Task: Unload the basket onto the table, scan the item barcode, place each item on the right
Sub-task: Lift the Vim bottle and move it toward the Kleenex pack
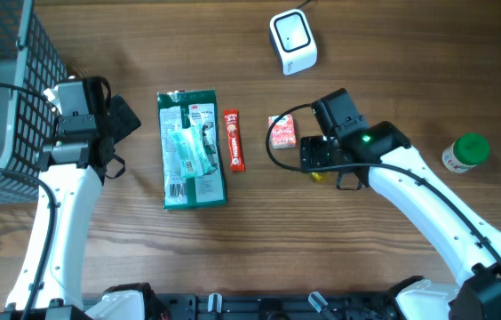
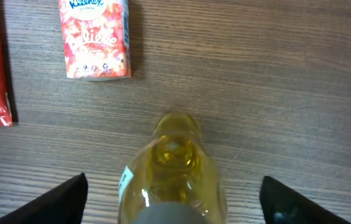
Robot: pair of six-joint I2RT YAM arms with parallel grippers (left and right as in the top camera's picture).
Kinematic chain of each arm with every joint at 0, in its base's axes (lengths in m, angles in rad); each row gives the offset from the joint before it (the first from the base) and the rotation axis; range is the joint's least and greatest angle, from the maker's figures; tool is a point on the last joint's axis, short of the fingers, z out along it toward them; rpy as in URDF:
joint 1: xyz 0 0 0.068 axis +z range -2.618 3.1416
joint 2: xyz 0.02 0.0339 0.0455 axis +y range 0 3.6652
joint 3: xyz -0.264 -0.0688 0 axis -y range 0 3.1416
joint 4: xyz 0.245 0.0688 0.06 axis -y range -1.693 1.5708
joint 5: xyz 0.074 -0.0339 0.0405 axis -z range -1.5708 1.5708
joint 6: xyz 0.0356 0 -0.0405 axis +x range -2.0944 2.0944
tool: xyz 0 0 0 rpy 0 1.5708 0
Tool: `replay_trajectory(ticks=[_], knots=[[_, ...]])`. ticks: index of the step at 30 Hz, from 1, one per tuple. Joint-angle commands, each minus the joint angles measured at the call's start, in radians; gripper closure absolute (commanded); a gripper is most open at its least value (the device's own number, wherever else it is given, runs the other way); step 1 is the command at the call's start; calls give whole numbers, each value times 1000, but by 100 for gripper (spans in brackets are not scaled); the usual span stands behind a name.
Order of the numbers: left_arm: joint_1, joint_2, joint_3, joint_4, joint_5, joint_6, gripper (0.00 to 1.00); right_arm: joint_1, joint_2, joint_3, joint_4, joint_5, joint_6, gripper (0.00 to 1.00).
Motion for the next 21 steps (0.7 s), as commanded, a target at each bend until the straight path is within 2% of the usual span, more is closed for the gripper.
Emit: replay_trajectory(ticks=[1,5,11,17,21], knots=[[6,-5,8,0,-13,12,0,-2,-3,55,-16,13,0,8],[6,-5,8,0,-13,12,0,-2,-3,124,-75,-6,0,1],[6,-5,8,0,-13,12,0,-2,14,125,-134,-42,-50,0],[6,-5,8,0,-13,12,0,-2,79,101,-129,-55,-60,7],[6,-5,8,0,-13,12,0,-2,136,96,-107,-49,-50,16]])
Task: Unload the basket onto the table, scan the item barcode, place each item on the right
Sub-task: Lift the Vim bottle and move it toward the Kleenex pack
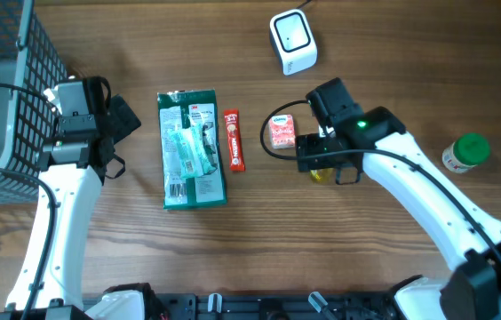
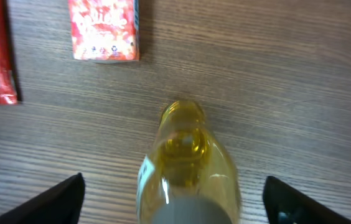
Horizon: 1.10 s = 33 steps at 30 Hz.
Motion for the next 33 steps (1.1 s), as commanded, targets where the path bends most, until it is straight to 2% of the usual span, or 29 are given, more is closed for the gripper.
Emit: replay_trajectory(ticks=[1,7,9,15,17,20,28,29,31,32,33], knots=[[6,-5,8,0,-13,12,0,-3,62,-13,17,-7,-5,19],[6,-5,8,0,-13,12,0,-3,69,-13,21,-6,-7,22],[6,-5,8,0,-13,12,0,-3,69,-13,27,10,-6,26],[6,-5,8,0,-13,12,0,-7,61,27,2,11,-7,25],[6,-5,8,0,-13,12,0,-7,56,42,-10,8,-8,19],[6,-5,8,0,-13,12,0,-7,48,54,-23,7,-8,0],[6,-5,8,0,-13,12,0,-8,35,55,-13,-27,-41,0],[6,-5,8,0,-13,12,0,-8,35,55,-16,-27,-41,1],[6,-5,8,0,-13,12,0,-8,35,55,-23,-27,-37,12],[6,-5,8,0,-13,12,0,-8,35,55,-27,-27,-31,27],[6,-5,8,0,-13,12,0,-8,35,55,-31,-27,-30,31]])
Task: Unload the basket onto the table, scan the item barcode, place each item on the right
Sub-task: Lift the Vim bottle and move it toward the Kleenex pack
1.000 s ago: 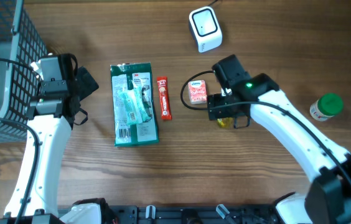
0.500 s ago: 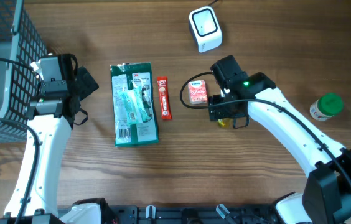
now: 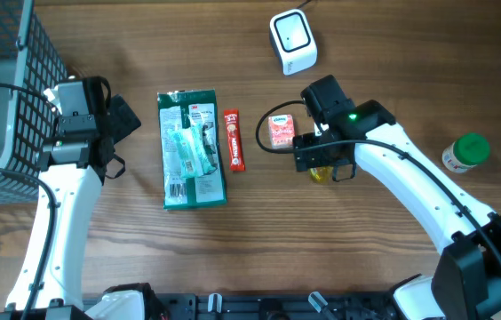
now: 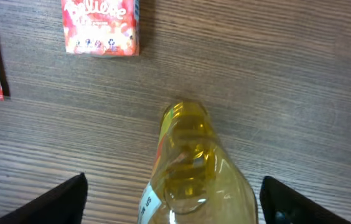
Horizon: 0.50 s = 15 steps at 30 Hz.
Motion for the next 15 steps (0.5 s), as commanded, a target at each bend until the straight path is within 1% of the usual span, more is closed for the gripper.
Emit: replay_trajectory(ticks=[1,6,12,15], knots=[[6,-5,8,0,-13,12,0,-5,-21,24,-17,-13,3,33],[6,-5,8,0,-13,12,0,-5,-20,24,-29,-13,2,33],[6,-5,8,0,-13,12,0,-5,-20,24,-33,-13,4,43],[6,-5,8,0,-13,12,0,-5,-20,24,-35,-13,3,44]])
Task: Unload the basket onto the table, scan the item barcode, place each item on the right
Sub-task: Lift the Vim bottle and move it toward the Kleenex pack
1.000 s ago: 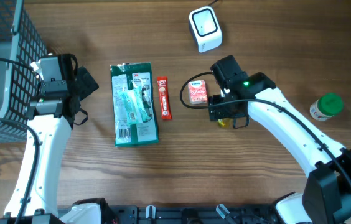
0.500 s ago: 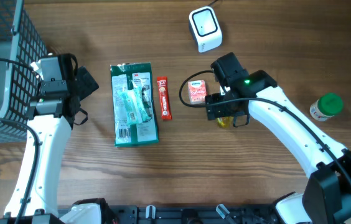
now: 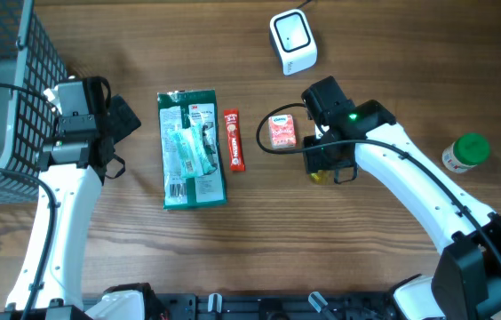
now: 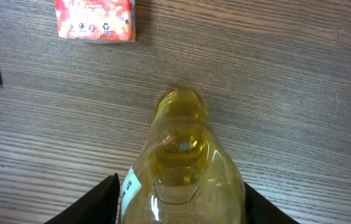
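Note:
A small bottle of yellow liquid [image 4: 182,155] lies on the wooden table, its narrow end pointing away from the wrist camera. My right gripper [image 4: 179,184] is shut on its wide body, one black finger [image 4: 104,199] pressed against each side. From overhead only a yellow sliver of the bottle [image 3: 320,175] shows under the right gripper [image 3: 326,160]. The white barcode scanner [image 3: 292,40] stands at the back of the table. My left gripper [image 3: 119,120] hovers at the left, near the basket, holding nothing that I can see.
A red tissue pack [image 3: 282,132] lies just beyond the bottle. A red coffee stick [image 3: 234,140] and a green blister pack [image 3: 191,149] lie further left. A green-capped jar [image 3: 464,153] stands at the right. A dark wire basket [image 3: 2,89] fills the far left.
My right gripper's fingers, wide apart on either side of the bottle before, have come in and now press against the bottle's sides. The bottle and the left arm stay where they were.
At first my right gripper stood open over the lying yellow bottle, fingers far out on each side. It stayed open over the bottle while shifting slightly toward the tissue pack. Now it is shut on the bottle, which still lies on the table.

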Robot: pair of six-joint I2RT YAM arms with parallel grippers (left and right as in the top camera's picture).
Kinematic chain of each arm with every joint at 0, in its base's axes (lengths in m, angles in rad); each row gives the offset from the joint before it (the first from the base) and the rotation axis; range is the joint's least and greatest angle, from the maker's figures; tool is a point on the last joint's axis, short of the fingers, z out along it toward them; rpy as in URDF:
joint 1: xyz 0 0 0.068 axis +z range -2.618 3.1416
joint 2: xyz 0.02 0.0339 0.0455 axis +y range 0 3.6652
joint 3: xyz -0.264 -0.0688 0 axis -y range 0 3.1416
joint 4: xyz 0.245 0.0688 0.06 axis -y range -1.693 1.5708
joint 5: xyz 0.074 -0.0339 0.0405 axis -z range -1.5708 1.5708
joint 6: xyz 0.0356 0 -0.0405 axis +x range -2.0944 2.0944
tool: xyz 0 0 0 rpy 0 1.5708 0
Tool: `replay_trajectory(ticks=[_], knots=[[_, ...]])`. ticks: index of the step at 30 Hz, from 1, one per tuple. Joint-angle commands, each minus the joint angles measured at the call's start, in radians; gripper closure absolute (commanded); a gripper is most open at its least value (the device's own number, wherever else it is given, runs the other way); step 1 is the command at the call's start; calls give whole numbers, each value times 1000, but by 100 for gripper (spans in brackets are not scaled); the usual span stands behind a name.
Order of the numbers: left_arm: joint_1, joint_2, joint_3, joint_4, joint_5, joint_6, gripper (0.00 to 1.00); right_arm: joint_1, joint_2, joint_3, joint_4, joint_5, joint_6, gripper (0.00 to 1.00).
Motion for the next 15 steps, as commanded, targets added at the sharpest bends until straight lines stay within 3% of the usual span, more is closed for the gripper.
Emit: replay_trajectory(ticks=[1,15], knots=[[6,-5,8,0,-13,12,0,-5,-20,24,-3,-8,2,44],[6,-5,8,0,-13,12,0,-27,-85,70,-33,-62,2,66]])
